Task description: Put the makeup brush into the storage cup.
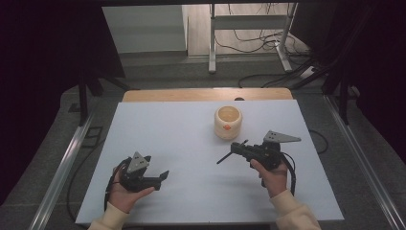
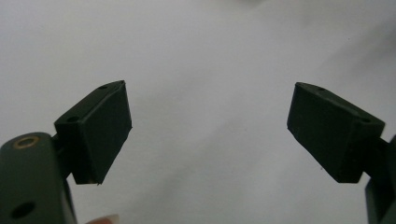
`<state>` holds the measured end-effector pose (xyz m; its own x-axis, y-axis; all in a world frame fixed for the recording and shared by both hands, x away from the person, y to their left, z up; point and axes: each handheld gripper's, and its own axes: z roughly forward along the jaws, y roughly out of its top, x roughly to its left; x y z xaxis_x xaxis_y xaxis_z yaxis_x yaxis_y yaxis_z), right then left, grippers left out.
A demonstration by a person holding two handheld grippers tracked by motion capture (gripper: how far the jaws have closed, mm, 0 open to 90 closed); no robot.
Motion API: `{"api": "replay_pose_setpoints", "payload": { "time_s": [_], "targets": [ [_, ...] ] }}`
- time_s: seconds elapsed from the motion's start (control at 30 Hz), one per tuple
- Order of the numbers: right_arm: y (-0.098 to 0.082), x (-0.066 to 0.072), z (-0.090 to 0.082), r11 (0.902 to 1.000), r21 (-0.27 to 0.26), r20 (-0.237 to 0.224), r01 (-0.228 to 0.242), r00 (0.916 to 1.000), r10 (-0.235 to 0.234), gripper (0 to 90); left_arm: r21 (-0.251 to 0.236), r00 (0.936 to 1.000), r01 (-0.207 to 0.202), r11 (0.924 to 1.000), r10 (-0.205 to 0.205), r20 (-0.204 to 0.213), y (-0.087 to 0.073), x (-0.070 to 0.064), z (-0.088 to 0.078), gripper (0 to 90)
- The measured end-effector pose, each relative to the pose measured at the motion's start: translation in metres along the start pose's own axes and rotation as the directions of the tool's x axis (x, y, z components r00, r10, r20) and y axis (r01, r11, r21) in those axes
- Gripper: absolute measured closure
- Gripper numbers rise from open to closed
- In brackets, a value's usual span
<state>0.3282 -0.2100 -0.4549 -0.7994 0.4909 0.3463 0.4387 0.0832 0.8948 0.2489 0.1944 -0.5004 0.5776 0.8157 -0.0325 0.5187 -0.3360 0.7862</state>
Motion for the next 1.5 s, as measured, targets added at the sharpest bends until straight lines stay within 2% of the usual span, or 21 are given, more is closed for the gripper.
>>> {"api": "replay_pose_setpoints", "payload": {
  "time_s": [0.13,0.47,1.17,1.5],
  "targets": [
    [0.002,0.000,-0.001,1.0000,-0.002,0.003,0.006,1.0000,-0.006,82.6,0.018,1.0000,0.002,0.9998,-0.002,0.007,-0.001,0.000,0.001,13.5],
    [0.007,-0.003,-0.006,0.9998,-0.021,0.023,0.006,0.9997,-0.005,82.6,0.026,0.9999,0.008,0.9996,-0.009,0.014,-0.003,0.002,0.003,12.8],
    [0.028,-0.008,-0.016,0.9964,-0.085,0.038,0.003,0.9993,0.000,82.6,0.019,0.9999,0.002,0.9998,-0.002,0.016,-0.001,0.000,0.002,13.2],
    [0.038,-0.006,-0.018,0.9938,-0.110,0.045,0.019,0.9989,-0.014,82.6,0.020,0.9998,0.005,0.9998,-0.006,0.017,-0.001,0.001,0.002,13.3]
  ]
}}
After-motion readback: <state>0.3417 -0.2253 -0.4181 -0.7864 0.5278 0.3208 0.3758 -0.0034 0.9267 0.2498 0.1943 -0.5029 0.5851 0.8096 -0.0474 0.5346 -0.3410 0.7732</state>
